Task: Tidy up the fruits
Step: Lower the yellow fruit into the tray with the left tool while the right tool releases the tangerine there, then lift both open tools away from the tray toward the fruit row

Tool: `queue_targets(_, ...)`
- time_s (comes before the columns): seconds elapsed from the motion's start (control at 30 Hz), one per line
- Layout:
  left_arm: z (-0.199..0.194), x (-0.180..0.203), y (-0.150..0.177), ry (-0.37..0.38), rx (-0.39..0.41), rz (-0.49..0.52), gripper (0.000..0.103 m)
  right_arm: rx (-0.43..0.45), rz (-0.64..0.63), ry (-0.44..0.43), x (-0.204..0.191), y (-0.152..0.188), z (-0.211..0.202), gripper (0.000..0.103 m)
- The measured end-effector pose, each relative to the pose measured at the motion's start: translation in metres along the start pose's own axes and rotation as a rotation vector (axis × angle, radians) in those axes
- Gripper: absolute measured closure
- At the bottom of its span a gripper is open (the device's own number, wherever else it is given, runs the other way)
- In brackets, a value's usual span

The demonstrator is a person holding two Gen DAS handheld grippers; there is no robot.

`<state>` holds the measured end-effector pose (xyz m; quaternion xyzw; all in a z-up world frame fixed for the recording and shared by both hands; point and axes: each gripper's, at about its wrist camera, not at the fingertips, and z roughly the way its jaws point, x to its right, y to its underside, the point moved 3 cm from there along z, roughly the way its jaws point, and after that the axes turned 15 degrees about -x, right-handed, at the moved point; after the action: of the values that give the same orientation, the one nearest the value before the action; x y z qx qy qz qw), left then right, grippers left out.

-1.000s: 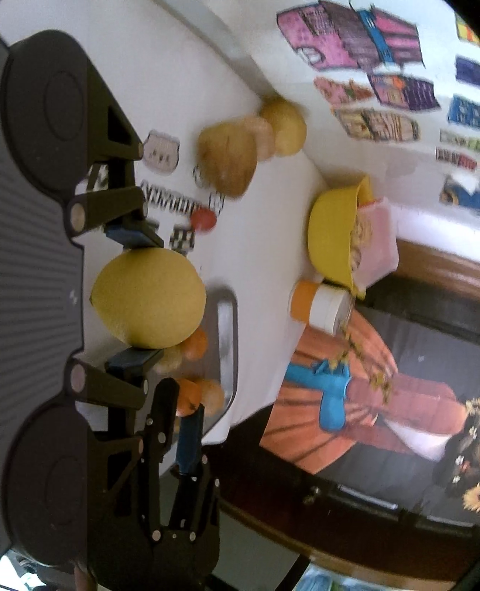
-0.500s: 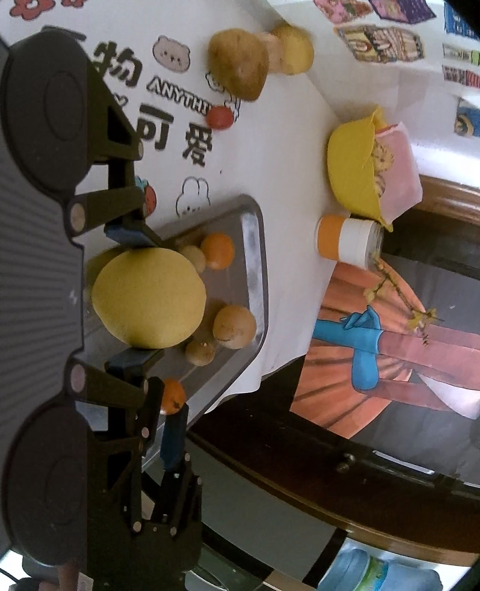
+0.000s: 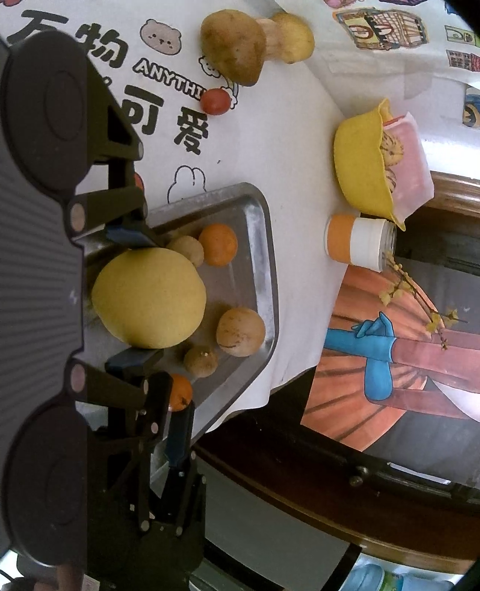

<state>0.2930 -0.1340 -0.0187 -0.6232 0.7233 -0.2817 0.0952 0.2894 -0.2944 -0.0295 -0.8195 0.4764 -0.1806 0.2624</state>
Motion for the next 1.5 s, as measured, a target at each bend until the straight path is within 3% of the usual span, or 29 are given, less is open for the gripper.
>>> queue_targets(0.33,-0.002,0.001,0.001,0.009,-0.017,-0.003,0.043,-0.017,0.007,0.010,0.001,0.004,-0.001,0.070)
queue_targets(0.43,-0.009,-0.001,0.003,0.023,-0.003,-0.015,0.038,-0.012,0.002,0.015,-0.001,0.005,-0.007,0.066)
queue_targets(0.63,-0.033,0.000,0.007,0.036,0.046,-0.013,0.024,0.010,0.014,0.030,-0.006,0.006,-0.027,0.051)
queue_targets(0.87,-0.070,-0.005,0.021,0.017,0.125,-0.024,0.002,0.056,0.024,0.039,-0.017,0.011,-0.065,0.021)
queue_targets(1.07,-0.096,-0.016,0.038,0.008,0.149,-0.038,0.001,0.078,0.027,0.047,-0.034,0.021,-0.098,0.006)
queue_targets(1.27,-0.115,-0.031,0.062,-0.022,0.130,-0.025,0.001,0.048,0.019,0.010,-0.059,0.034,-0.119,0.001)
queue_targets(1.5,-0.129,-0.059,0.092,-0.062,0.091,-0.041,0.001,-0.048,-0.038,-0.018,-0.099,0.050,-0.125,0.001)
